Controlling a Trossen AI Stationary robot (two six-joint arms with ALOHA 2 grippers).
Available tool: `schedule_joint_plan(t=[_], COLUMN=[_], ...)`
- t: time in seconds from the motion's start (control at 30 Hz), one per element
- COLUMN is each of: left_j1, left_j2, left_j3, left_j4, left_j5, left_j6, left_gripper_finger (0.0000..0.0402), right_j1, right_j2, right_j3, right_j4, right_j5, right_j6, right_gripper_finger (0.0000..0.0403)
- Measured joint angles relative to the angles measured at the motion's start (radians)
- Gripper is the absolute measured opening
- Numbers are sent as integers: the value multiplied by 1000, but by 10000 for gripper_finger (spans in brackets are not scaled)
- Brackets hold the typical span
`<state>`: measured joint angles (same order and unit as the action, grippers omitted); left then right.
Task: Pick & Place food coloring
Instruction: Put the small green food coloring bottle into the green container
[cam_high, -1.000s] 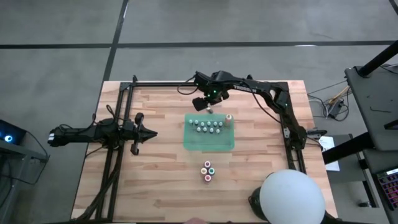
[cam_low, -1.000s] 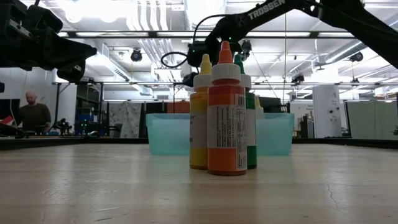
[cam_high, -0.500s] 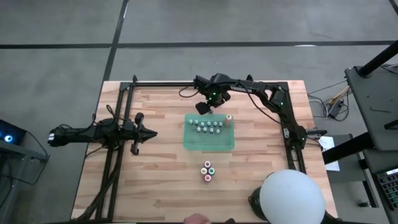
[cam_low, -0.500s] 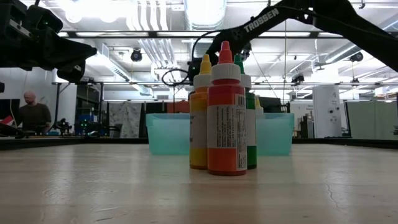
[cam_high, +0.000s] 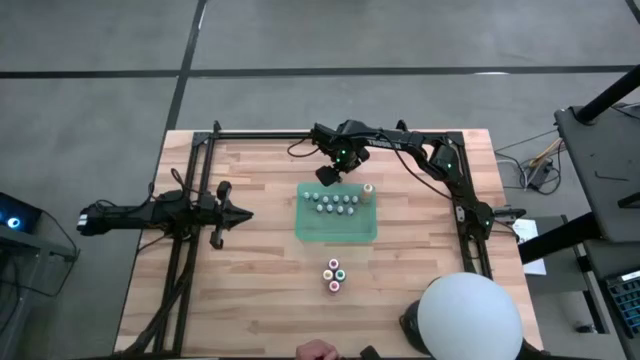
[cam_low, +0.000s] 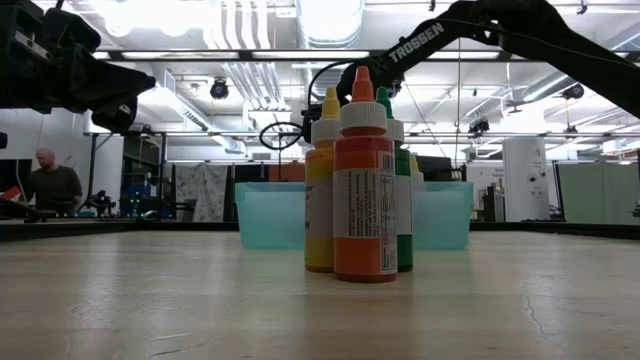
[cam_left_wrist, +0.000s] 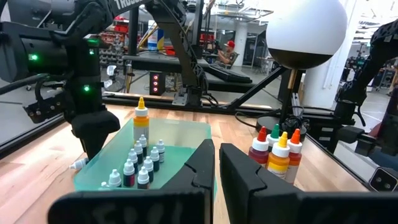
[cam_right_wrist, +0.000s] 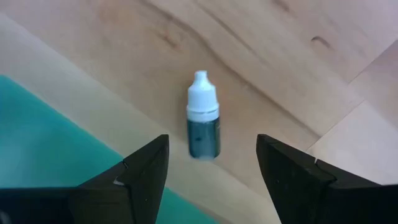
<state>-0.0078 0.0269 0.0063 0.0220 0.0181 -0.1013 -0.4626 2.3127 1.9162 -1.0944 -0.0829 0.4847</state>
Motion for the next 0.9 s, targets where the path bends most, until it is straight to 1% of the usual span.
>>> schedule_joint_plan(t=[0.4, 0.9], left_j1=[0, 0], left_j2=[0, 0], left_j3=[0, 0], left_j4=[0, 0], left_j5=[0, 0], left_j6=[0, 0], left_gripper_finger=[0, 0], right_j1=[-9, -7], right_j2=[0, 21], right_j3=[-18, -28], right_j4=[10, 28], right_j5=[2, -1], right_j6=[-33, -33], right_gripper_finger=[226, 224])
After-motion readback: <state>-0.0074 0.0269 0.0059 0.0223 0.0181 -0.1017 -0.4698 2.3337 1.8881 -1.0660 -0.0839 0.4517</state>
